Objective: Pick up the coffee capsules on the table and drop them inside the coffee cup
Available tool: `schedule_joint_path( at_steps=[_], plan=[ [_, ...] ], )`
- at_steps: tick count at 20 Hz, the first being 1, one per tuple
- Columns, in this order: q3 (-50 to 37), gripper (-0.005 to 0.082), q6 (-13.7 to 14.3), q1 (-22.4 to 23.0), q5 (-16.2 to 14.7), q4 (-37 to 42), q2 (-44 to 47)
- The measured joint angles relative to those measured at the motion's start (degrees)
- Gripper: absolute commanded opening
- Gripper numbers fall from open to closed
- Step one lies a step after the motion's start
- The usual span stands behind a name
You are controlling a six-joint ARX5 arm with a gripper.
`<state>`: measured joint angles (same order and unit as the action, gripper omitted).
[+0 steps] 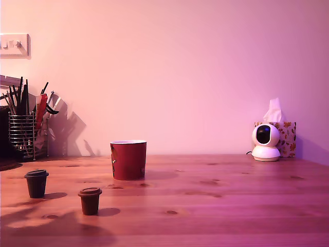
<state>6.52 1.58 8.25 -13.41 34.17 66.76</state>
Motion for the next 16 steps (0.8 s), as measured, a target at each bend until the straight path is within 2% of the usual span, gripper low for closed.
schedule_joint_path(
  at_steps=[7,12,16],
  plan=[
    [0.3,0.059,1.4,0.0,1.0,15.7,16.7],
    [5.6,0.059,1.4,0.0,1.7,21.0,29.2],
    [9.6,0.059,1.4,0.0,1.8,22.7,33.9]
  ],
)
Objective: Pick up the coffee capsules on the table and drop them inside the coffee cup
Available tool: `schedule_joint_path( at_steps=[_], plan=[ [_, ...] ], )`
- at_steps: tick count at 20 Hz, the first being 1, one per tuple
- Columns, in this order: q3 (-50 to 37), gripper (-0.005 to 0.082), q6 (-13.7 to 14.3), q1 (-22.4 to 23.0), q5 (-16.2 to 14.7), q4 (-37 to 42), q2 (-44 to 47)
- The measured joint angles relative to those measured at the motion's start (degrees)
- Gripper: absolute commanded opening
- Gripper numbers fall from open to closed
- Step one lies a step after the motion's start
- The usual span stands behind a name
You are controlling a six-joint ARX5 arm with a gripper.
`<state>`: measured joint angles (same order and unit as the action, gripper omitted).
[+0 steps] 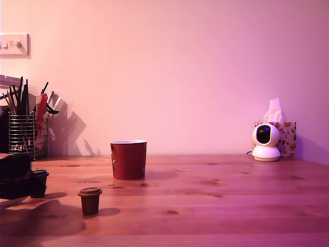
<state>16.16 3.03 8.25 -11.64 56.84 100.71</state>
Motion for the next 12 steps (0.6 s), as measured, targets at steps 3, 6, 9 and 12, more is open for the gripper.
schedule_joint_path(
  at_steps=[3,6,9,12],
  plan=[
    [3.0,0.059,0.0,0.0,0.0,0.2,3.2],
    [6.4,0.0589,0.0,0.0,0.0,0.1,5.6],
    [7.7,0.0589,0.2,0.0,0.0,-0.5,7.1],
    [7.7,0.0589,0.2,0.0,0.0,-0.7,7.1]
  ],
)
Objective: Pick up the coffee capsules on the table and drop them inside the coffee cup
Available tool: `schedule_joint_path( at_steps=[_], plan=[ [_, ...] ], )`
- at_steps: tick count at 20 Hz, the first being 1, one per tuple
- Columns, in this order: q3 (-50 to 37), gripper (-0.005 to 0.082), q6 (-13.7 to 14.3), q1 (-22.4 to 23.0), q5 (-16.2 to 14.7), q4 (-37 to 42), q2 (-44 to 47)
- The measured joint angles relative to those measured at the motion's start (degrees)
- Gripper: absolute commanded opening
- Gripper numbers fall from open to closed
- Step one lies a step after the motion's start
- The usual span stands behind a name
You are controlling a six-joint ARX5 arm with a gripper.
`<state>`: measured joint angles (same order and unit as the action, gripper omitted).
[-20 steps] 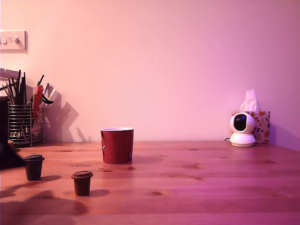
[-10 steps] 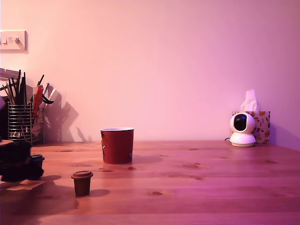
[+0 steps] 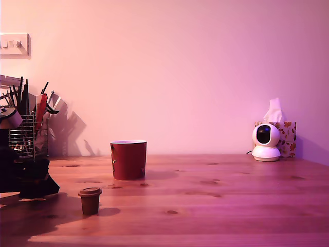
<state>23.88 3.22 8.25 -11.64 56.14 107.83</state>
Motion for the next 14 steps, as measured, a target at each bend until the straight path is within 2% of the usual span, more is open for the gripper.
schedule_joint_path(
  at_steps=[3,7,12,14],
  plan=[
    [0.0,0.0564,0.3,0.0,0.0,-0.2,0.0],
    [0.0,0.0408,1.5,0.0,0.0,-0.5,0.0],
    [0.0,0.0288,1.5,0.0,-0.1,-0.9,-0.1],
    [0.0,0.0212,1.5,0.0,-0.1,-0.9,-0.1]
  ],
)
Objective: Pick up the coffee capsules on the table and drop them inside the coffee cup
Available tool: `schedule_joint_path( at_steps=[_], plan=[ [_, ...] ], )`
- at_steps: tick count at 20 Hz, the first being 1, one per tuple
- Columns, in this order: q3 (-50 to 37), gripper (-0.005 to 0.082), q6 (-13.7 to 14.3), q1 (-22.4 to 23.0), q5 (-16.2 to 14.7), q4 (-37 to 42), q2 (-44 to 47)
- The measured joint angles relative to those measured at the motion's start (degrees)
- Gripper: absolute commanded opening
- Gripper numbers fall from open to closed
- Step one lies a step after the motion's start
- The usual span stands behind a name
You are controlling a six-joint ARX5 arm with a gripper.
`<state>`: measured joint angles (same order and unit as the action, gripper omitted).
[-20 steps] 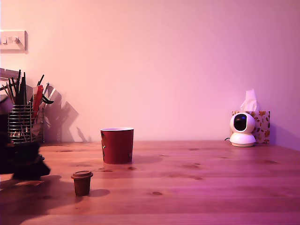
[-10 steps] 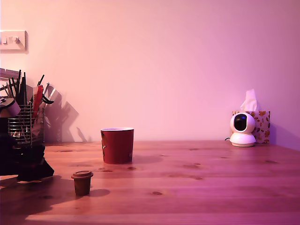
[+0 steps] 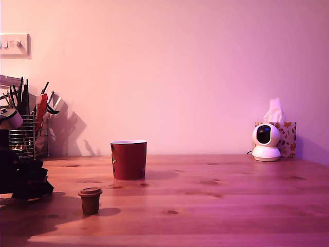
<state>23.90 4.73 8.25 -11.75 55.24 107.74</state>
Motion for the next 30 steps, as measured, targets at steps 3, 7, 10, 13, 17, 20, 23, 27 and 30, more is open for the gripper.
schedule_joint_path(
  at_steps=[3,7,10,13,17,20,23,27,30],
  plan=[
    [0.0,0.0172,0.0,0.0,-0.1,0.0,0.0],
    [0.1,0.0172,0.0,0.0,-0.1,-0.1,0.0],
    [0.1,0.0172,0.0,0.0,-0.1,-0.3,-0.2],
    [0.1,0.0173,-1.4,0.0,-0.4,-3.2,-2.1],
    [0.0,0.0172,-5.9,0.0,-5.2,-6.8,-8.9],
    [0.1,0.0172,-7.7,0.0,-8.5,-10.1,-15.4],
    [0.3,0.0172,-8.1,0.0,-10.1,-16.8,-20.8],
    [4.9,0.0172,-8.1,0.4,-12.3,-29.8,-23.7],
    [11.6,0.0172,-8.0,2.2,-12.4,-38.1,-23.7]
  ],
)
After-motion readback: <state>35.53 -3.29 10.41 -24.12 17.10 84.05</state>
